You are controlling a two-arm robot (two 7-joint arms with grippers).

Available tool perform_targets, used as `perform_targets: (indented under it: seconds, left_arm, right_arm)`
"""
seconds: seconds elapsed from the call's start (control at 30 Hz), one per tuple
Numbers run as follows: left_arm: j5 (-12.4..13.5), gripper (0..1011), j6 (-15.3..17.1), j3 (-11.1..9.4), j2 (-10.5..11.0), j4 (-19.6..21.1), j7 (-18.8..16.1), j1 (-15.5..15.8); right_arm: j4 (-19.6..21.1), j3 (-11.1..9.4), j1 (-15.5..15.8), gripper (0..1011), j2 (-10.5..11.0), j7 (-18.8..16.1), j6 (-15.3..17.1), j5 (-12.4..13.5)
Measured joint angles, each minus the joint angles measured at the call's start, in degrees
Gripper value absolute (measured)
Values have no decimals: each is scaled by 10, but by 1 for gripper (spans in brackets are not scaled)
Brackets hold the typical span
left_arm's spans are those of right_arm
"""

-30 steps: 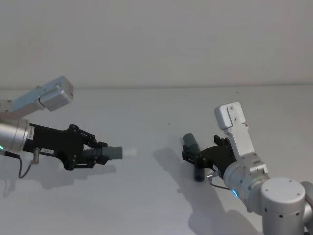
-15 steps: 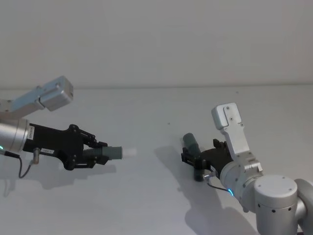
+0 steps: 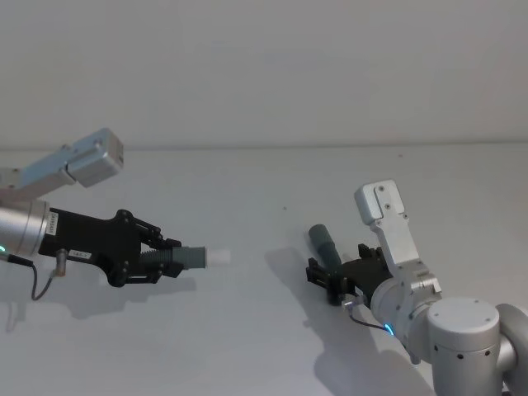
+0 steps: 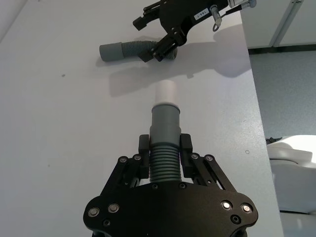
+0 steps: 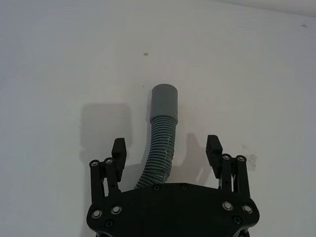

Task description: Use both hands to pick up one end of the pipe from the table, align the ends, and insert them.

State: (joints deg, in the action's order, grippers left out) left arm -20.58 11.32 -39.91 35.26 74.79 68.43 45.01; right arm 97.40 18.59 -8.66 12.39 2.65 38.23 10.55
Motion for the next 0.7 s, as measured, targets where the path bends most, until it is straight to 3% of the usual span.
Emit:
perform_targets:
  seconds: [0.17, 0.5, 0.7]
  left_arm:
    - [0, 327, 0, 0, 0, 0, 0, 0]
    - [0, 327, 0, 0, 0, 0, 0, 0]
    - [0, 327, 0, 0, 0, 0, 0, 0]
  right_arm:
    - [-1, 0, 0, 905, 0, -4, 2, -1]
    - [1, 6, 3, 618, 7, -23, 4, -3]
    - [10, 9, 13, 372, 14, -34, 7, -4]
